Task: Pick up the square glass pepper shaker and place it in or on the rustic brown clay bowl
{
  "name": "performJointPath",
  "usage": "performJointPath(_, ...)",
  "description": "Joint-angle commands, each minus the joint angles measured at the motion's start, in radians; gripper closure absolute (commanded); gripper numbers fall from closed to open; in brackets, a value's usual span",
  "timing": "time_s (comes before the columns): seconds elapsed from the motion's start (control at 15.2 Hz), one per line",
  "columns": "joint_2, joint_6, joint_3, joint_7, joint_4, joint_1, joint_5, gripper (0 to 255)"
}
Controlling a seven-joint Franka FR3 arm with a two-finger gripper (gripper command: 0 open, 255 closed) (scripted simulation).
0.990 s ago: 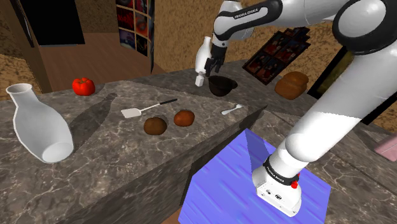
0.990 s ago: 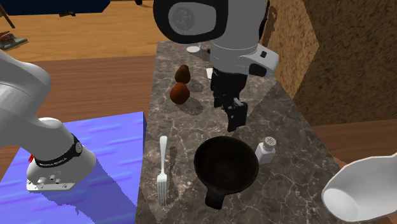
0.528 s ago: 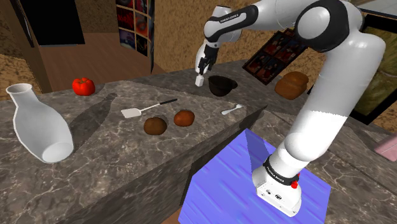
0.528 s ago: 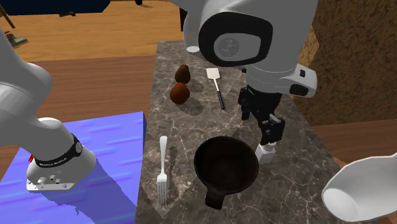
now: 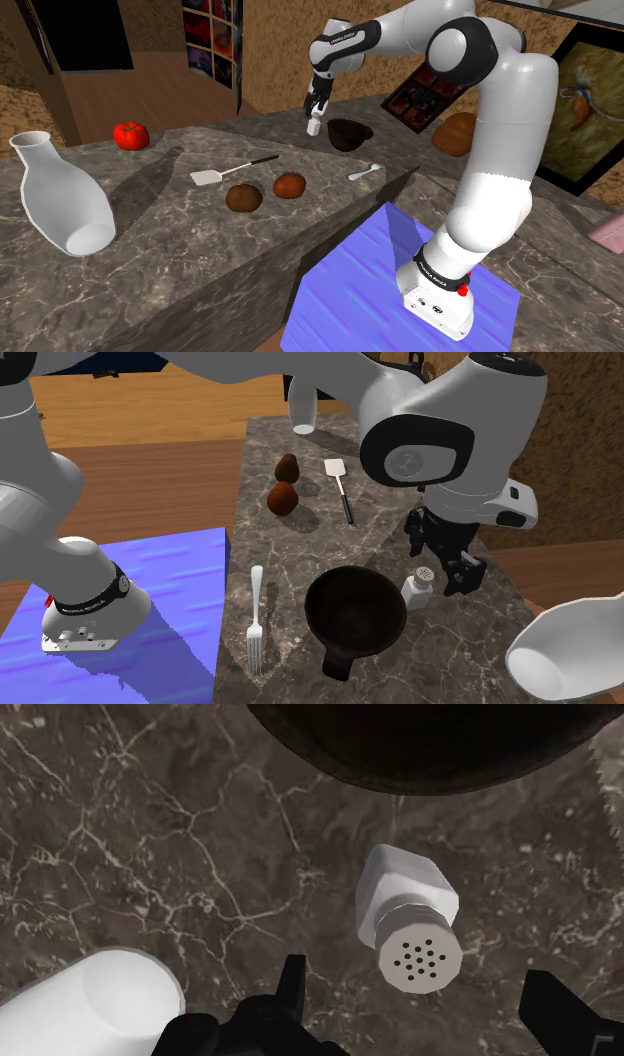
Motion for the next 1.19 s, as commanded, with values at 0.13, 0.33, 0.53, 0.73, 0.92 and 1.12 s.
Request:
performJointPath(0.13,0.032,0.042,0.003,-0.004,-0.009,-0.002,0.005,0)
performJointPath(0.33,0.044,0.057,0.004,-0.005,-0.013,-0.003,0.007,0)
performJointPath(0.53,0.044,0.057,0.004,-0.005,-0.013,-0.003,0.007,0)
performJointPath(0.73,0.044,0.057,0.004,-0.005,-0.013,-0.003,0.007,0)
performJointPath(0.92,0.044,0.057,0.004,-0.005,-0.013,-0.003,0.007,255)
performJointPath(1.12,0.045,0.057,0.004,-0.005,-0.012,-0.003,0.007,255)
